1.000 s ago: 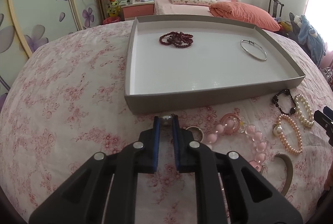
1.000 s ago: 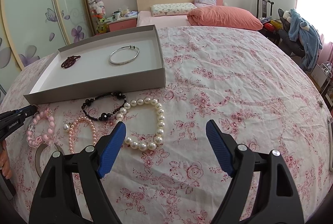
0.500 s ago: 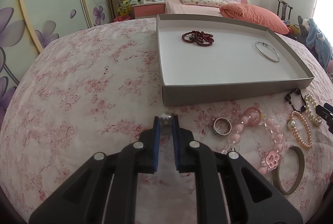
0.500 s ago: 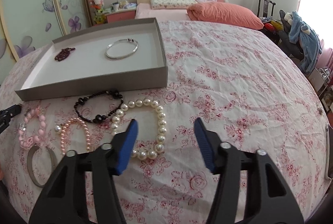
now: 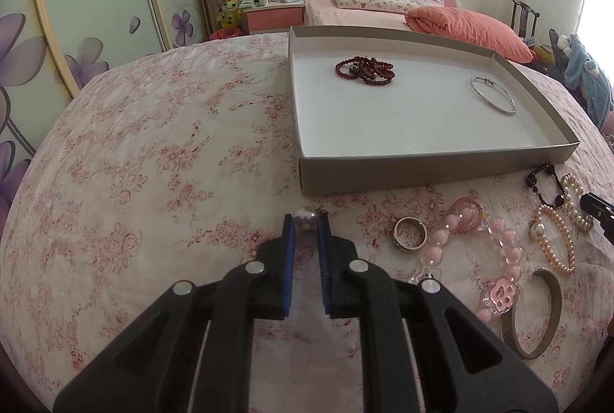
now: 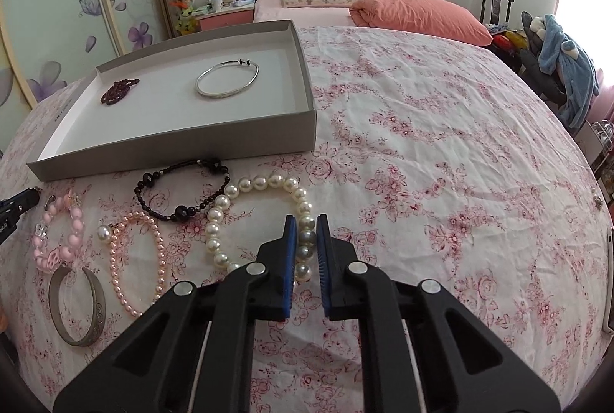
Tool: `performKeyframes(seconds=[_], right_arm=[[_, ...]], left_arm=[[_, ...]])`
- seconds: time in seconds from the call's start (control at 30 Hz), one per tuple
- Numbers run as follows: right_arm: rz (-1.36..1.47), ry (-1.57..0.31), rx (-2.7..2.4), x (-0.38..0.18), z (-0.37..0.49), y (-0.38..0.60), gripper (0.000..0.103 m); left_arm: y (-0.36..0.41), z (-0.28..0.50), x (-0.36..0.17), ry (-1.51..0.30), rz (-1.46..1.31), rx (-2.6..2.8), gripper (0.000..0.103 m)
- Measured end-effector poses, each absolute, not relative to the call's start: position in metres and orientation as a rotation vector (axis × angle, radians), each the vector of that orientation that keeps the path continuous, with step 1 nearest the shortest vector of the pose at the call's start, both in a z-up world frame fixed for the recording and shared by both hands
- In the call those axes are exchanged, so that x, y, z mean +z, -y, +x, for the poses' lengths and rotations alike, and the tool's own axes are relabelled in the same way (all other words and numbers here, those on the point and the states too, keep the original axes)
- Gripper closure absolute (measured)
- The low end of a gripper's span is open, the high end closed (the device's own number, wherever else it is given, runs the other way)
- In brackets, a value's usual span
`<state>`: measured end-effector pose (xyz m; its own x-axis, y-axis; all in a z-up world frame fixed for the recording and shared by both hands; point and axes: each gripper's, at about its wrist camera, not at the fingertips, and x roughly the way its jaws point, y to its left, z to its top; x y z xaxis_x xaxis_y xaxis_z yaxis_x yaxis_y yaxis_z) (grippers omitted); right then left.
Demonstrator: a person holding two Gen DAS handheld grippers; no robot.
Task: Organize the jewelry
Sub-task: 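Grasp the white pearl bracelet with the right tool while the left tool holds the pearl, then carry the pearl piece with the left tool while the right tool carries the pearl bracelet over the tray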
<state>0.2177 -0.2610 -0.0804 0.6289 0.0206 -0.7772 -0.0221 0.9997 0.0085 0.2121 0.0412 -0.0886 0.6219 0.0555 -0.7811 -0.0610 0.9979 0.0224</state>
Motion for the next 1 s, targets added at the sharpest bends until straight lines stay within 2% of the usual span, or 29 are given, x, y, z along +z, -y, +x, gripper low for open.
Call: performKeyframes(seconds=[0.4, 1.0], right_arm=[[0.011, -0.889, 0.036, -0.08, 0.213, 0.264, 0.093], [0.014, -0.703, 0.118, -0.031, 0.19, 0.25, 0.093]], left_arm=[[-0.041, 0.213, -0.089, -0.898, -0.001, 0.07, 0.09], [-0.031, 0.201, -0.069, -0.827, 0.03, 0.072, 0.09]])
